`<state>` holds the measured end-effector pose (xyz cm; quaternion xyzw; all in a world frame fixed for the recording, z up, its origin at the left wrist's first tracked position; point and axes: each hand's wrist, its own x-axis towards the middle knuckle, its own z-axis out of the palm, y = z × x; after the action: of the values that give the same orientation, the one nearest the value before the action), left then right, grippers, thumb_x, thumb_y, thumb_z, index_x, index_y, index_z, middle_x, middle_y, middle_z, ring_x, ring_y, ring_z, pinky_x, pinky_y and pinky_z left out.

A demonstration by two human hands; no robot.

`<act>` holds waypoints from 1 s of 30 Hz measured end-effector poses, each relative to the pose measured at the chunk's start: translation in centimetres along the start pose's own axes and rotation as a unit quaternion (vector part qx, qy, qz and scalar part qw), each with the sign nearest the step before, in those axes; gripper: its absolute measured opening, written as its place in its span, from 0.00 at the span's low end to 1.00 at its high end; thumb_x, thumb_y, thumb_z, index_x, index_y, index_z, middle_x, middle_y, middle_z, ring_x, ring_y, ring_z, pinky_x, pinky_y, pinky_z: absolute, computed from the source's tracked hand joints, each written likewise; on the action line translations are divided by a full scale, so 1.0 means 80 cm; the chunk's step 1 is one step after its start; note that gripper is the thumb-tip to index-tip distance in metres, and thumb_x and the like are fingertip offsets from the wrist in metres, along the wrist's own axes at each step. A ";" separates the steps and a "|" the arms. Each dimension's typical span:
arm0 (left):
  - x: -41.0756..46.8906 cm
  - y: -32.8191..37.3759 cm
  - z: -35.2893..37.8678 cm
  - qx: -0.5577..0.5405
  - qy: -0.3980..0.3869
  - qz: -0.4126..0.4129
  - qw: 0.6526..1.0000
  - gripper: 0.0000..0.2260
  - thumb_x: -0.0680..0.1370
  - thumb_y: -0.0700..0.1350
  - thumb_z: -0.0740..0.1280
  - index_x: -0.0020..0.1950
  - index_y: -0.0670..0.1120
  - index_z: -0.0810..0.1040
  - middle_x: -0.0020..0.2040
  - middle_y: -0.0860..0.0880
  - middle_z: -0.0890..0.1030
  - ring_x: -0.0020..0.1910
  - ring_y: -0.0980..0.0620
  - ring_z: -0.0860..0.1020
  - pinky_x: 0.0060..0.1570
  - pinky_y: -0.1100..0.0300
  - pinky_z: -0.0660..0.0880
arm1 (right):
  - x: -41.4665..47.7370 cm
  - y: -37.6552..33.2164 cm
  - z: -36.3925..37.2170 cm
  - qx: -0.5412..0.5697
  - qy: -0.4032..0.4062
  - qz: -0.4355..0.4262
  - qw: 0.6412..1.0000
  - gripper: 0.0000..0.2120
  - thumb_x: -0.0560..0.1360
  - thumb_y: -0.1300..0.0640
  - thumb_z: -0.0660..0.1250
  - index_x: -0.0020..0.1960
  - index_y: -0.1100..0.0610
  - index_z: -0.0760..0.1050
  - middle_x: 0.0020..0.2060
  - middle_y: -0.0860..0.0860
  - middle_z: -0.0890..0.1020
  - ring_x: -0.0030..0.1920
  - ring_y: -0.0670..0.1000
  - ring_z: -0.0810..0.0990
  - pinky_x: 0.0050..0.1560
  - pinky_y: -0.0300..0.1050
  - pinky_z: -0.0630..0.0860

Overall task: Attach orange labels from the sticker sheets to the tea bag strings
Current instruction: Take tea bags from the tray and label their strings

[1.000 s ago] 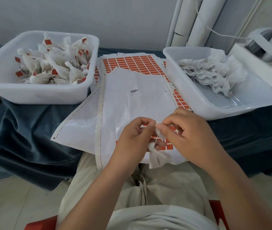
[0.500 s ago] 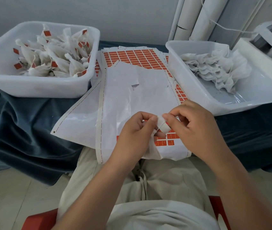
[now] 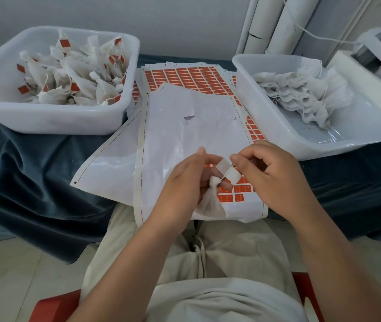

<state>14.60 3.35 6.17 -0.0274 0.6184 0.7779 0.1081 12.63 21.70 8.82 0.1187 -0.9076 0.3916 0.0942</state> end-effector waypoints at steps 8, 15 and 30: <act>0.006 0.003 -0.006 0.009 -0.002 -0.040 0.999 0.10 0.84 0.49 0.67 0.65 0.57 0.80 0.48 0.44 0.88 0.50 0.45 0.88 0.60 0.41 0.82 | -0.002 -0.004 0.006 0.018 0.001 -0.026 1.000 0.10 0.81 0.49 0.69 0.42 0.51 0.81 0.39 0.44 0.81 0.43 0.46 0.80 0.44 0.31 0.72; 0.006 0.006 -0.008 0.030 -0.026 -0.047 0.998 0.16 0.79 0.48 0.74 0.66 0.56 0.78 0.50 0.47 0.89 0.50 0.47 0.88 0.58 0.45 0.83 | -0.001 -0.001 0.007 0.031 -0.014 -0.018 0.999 0.09 0.81 0.50 0.70 0.43 0.50 0.81 0.39 0.44 0.81 0.43 0.46 0.81 0.44 0.32 0.74; 0.005 0.002 -0.012 0.069 0.037 0.062 0.995 0.20 0.82 0.50 0.72 0.72 0.61 0.72 0.49 0.54 0.89 0.50 0.51 0.88 0.58 0.46 0.81 | -0.007 -0.011 0.019 0.100 -0.117 0.042 0.987 0.19 0.85 0.43 0.61 0.38 0.43 0.80 0.35 0.45 0.84 0.35 0.41 0.81 0.39 0.30 0.74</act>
<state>14.12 2.46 6.06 -0.0102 0.6750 0.7368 0.0386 13.27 20.06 8.22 0.1339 -0.8730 0.4671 -0.0415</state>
